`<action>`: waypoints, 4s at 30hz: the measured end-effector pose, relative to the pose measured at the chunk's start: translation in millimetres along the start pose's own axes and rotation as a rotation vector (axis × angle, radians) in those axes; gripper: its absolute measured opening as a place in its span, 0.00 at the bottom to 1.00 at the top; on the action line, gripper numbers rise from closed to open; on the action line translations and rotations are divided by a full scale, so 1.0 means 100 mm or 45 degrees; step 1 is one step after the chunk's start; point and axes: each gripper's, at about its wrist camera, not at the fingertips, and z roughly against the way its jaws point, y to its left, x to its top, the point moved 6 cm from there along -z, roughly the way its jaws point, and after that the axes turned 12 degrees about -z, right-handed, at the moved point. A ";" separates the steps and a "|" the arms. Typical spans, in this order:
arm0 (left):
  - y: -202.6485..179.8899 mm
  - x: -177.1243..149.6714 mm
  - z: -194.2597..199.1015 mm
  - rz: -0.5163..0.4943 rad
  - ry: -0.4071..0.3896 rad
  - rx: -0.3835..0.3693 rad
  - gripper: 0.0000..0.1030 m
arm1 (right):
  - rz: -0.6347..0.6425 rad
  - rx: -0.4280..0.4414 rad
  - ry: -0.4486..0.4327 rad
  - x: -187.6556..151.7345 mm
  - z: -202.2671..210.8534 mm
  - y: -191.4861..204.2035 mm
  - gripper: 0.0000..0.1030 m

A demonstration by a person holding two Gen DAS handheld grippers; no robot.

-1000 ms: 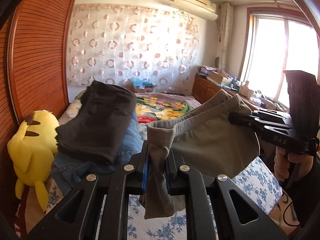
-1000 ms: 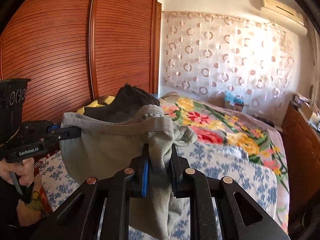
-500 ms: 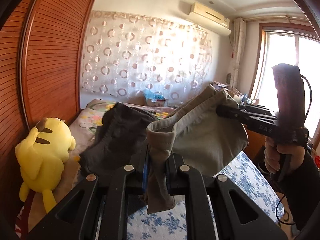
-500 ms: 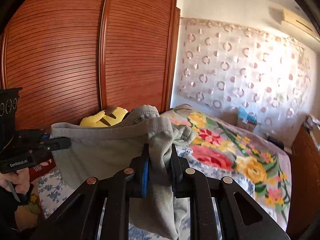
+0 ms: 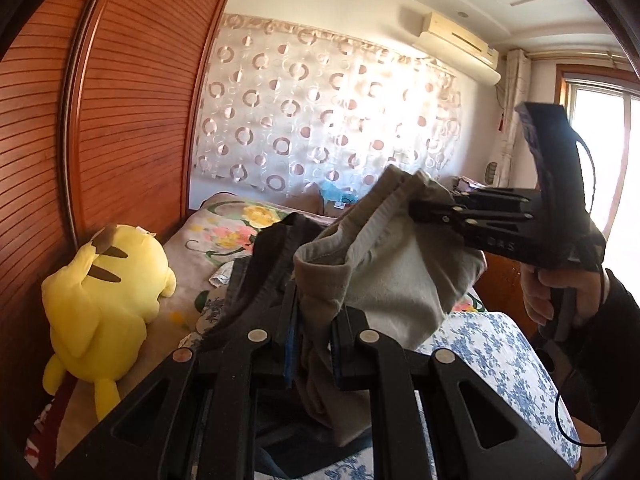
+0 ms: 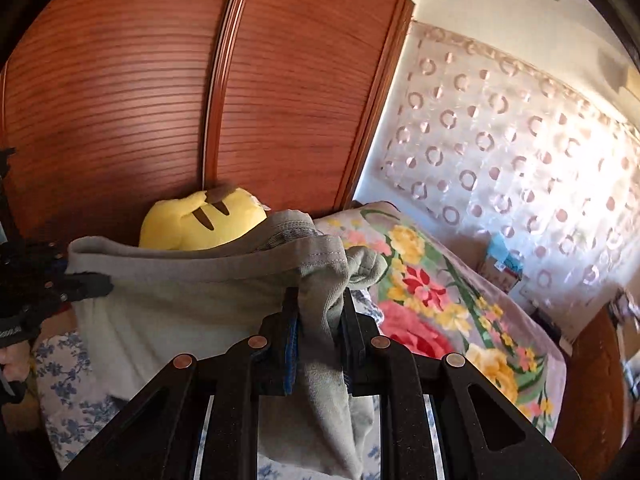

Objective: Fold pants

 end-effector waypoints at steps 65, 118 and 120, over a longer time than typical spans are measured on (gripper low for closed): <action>0.02 -0.50 -0.51 -0.127 0.297 0.033 0.55 | -0.360 0.184 0.141 0.06 -0.67 -0.43 0.34; -1.71 -0.31 0.36 -0.365 0.091 -0.126 0.99 | -0.700 -0.332 -0.206 -1.52 2.27 0.23 0.69; -1.79 -0.30 0.44 -0.366 0.080 -0.133 0.99 | -0.708 -0.348 -0.226 -1.55 2.36 0.28 0.69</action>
